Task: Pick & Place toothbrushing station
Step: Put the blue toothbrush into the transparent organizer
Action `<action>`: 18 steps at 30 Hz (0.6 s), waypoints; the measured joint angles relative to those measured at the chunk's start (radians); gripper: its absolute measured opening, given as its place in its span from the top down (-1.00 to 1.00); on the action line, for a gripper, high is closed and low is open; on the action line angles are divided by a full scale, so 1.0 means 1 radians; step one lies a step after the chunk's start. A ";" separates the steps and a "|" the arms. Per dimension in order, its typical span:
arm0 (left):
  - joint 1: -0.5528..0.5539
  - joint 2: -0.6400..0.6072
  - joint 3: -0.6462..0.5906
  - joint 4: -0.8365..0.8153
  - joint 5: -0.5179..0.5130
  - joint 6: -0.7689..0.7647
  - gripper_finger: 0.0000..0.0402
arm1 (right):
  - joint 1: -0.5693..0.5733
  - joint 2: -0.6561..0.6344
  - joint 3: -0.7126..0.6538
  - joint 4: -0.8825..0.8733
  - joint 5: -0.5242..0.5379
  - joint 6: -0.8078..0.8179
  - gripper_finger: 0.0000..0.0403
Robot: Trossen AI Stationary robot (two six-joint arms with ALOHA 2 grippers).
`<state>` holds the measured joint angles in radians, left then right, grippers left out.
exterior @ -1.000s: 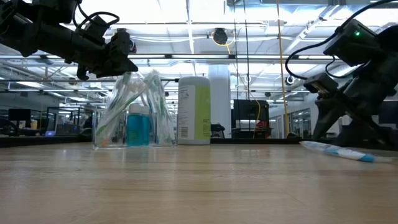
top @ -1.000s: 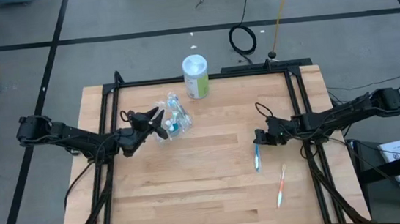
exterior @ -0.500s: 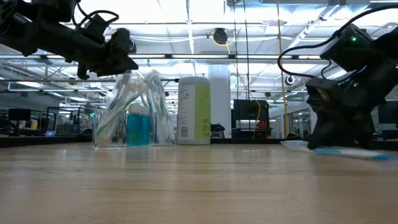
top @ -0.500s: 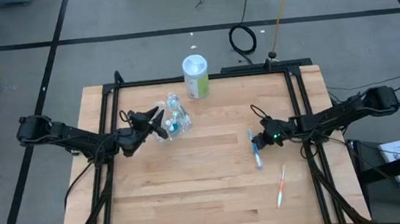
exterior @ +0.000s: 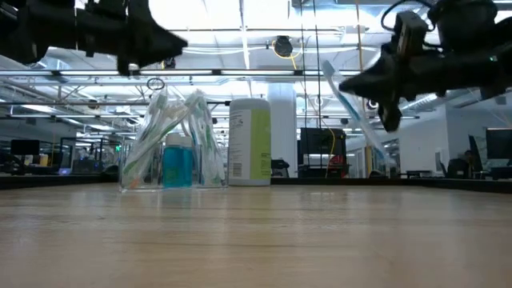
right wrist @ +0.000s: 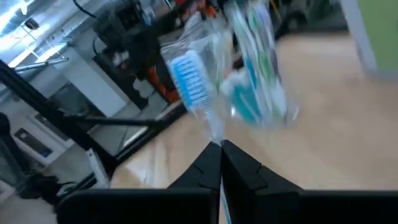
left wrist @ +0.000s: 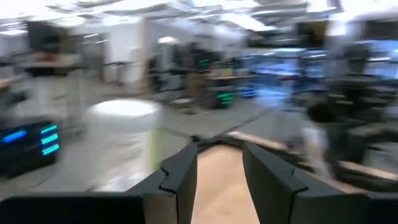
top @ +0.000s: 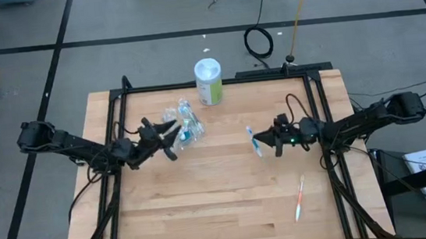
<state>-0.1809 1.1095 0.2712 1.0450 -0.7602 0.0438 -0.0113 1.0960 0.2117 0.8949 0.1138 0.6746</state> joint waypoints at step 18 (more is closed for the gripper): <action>0.012 0.163 0.310 -0.416 0.359 -0.103 -0.09 | 0.039 0.368 0.448 0.021 -0.136 -0.337 1.00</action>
<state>-0.1687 1.2722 0.5815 0.6285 -0.4013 -0.0589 0.0277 1.4644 0.6601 0.9160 -0.0225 0.3374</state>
